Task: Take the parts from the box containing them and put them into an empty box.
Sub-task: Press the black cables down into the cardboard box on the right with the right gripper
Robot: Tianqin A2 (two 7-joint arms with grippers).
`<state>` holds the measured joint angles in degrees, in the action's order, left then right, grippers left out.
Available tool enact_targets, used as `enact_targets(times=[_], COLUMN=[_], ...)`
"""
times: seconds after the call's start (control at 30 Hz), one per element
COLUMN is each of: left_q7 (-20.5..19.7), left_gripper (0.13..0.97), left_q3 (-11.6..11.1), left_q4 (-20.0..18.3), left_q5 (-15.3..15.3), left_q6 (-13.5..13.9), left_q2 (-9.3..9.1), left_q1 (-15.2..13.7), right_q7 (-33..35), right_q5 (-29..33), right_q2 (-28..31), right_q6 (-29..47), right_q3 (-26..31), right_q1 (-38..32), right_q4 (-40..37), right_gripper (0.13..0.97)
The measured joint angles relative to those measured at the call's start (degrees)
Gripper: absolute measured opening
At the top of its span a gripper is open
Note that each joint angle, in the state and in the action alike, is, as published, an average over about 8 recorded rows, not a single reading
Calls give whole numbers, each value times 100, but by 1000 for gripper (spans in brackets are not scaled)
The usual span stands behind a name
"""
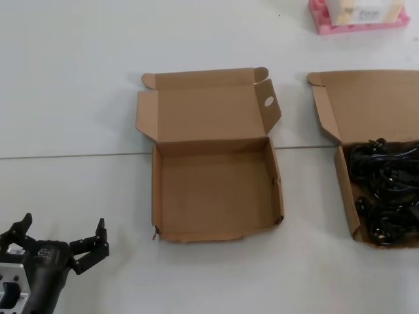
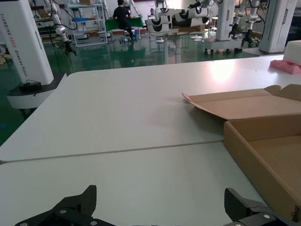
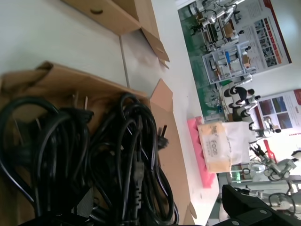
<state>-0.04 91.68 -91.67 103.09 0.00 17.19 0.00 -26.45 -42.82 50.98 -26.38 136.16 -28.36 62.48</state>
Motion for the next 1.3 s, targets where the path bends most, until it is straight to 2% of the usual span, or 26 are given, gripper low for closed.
enact_targets(times=[0.2,0.5,0.63,0.8,1.07,1.3], left_q7=[0,2,2,2,2,2], left_gripper=[966,966,966,966,966,966], left_q3=[0,0,0,0,0,0], left_q4=[0,0,0,0,0,0], left_q5=[0,1,1,1,1,1], left_q6=[0,0,0,0,0,0], left_q2=[0,0,0,0,0,0], left_q1=[0,0,0,0,0,0], right_q7=[0,-4,-41,-82,-82,-82], right_q5=[-53,-515,-656,-689,-749,-807], right_q2=[-113,-403,-582,-695,-582,-442], right_q6=[-212,-647,-823,-964,-1007,-974], right_q3=[373,1568,1930,2098,2138,2038], right_q1=[-369,-1189,-1465,-1639,-1629,-1463], right_q4=[-407,-1321,-1731,-1952,-1744,-1476], right_gripper=[966,966,966,961,957,895])
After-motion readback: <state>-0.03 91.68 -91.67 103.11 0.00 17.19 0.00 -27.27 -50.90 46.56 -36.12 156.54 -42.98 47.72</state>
